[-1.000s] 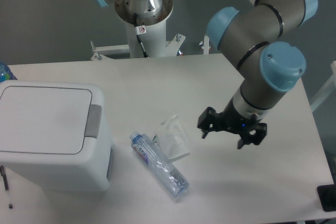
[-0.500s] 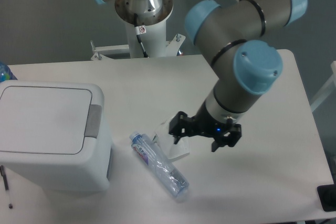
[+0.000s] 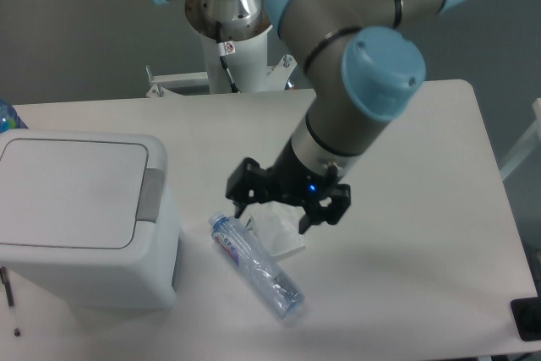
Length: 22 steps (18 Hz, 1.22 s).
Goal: Open the trash can
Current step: 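Lower the gripper onto the grey handle at the trash can lid, then push the grey handle down with the gripper to pop the lid open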
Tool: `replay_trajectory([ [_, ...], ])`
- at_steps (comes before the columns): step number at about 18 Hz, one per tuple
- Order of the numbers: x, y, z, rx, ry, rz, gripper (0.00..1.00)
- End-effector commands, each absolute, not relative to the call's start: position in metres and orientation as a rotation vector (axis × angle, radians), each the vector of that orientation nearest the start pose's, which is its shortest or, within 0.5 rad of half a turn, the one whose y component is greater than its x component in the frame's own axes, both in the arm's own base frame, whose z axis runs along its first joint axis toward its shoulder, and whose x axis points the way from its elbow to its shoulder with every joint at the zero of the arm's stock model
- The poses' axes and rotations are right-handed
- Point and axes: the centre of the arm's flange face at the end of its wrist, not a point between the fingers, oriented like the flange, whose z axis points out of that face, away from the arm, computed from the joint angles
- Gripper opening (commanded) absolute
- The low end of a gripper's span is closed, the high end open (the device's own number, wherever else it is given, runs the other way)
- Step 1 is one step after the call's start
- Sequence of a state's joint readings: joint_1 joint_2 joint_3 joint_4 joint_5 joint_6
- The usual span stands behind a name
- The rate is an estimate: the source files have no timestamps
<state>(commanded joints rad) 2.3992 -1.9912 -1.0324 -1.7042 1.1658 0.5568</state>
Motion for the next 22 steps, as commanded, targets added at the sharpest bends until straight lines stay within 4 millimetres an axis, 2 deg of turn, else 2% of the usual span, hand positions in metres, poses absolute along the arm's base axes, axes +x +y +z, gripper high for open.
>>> replay_trajectory([
  [5, -0.329, 0.593, 0.505, -2.851, -0.322, -0.489, 1.00],
  [15, -0.317, 0.604, 0.485, -2.887, -0.304, -0.513, 1.00],
  [18, -0.309, 0.607, 0.485, -2.891, -0.287, -0.515, 1.00],
  [22, -0.309, 0.609, 0.482, -2.892, -0.288, -0.520, 1.00],
])
